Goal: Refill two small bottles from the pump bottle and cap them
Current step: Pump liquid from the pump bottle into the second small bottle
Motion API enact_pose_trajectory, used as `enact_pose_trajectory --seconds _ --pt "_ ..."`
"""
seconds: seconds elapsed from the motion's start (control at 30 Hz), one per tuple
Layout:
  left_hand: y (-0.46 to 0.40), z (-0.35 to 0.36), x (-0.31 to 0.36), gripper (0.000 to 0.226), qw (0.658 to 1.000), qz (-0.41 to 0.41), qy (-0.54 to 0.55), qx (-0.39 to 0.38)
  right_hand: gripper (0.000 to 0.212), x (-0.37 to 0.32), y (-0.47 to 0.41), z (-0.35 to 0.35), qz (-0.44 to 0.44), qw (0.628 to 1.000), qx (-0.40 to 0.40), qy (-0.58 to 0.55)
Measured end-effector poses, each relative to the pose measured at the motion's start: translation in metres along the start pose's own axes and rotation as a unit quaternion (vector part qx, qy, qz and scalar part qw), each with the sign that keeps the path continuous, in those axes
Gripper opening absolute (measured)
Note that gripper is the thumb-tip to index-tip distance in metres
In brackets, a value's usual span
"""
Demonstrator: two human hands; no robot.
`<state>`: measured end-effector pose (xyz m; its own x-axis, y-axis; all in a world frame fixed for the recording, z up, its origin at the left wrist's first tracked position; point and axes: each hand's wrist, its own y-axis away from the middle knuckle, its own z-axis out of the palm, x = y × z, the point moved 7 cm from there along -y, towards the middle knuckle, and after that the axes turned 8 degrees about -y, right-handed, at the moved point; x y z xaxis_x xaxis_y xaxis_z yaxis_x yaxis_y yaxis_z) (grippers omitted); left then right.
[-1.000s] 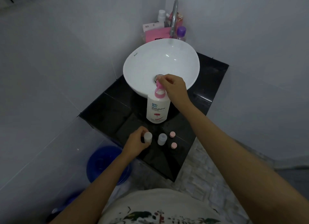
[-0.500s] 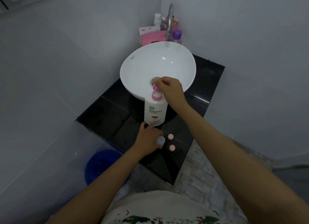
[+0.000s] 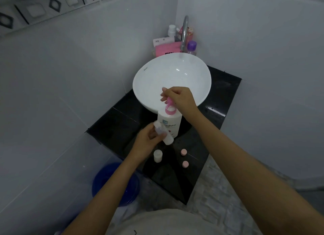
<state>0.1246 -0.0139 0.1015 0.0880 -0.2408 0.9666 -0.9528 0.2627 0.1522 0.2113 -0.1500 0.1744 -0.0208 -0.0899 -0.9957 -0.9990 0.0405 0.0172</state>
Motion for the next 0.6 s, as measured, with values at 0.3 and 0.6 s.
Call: enact_pose_trajectory --seconds 0.3,0.6 --pt "-0.006 -0.029 0.033 0.042 0.998 0.040 -0.008 0.037 0.038 0.007 -0.002 0.009 0.006 1.000 -0.017 0.014" --pt "-0.015 -0.029 0.035 0.041 0.987 0.071 -0.138 0.045 0.036 0.012 -0.005 0.010 0.022 1.000 -0.005 0.010"
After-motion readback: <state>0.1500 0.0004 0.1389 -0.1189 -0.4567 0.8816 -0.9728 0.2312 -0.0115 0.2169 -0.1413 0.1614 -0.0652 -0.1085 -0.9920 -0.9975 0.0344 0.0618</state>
